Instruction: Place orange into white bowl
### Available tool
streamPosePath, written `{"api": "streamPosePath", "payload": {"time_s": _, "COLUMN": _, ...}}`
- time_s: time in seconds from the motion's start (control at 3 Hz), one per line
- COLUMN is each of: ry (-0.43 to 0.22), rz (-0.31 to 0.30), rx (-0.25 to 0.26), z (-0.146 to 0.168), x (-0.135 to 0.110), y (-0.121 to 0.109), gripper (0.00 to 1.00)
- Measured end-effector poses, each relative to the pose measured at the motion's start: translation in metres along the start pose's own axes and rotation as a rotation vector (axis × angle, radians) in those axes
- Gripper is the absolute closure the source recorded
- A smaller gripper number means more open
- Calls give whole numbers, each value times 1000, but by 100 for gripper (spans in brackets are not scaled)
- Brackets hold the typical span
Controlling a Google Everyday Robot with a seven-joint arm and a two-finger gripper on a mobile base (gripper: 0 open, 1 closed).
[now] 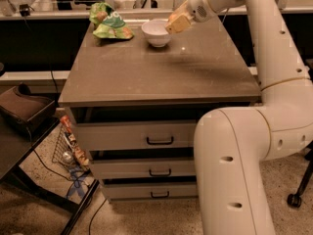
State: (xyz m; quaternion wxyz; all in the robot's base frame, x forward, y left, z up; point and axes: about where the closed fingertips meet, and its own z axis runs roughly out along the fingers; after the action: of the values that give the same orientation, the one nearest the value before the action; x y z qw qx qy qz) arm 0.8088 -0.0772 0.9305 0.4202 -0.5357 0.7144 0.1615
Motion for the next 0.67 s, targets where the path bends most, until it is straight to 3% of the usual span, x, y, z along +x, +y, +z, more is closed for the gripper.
{"api": "streamPosePath", "payload": {"time_s": 0.33, "ry": -43, "rz": 4, "rx": 53, "z": 48, "x": -11, "y": -18, "gripper": 100}}
{"api": "streamPosePath", "payload": {"time_s": 0.67, "ry": -68, "rz": 3, "rx": 71, "z": 79, "x": -18, "y": -24, "gripper": 100}}
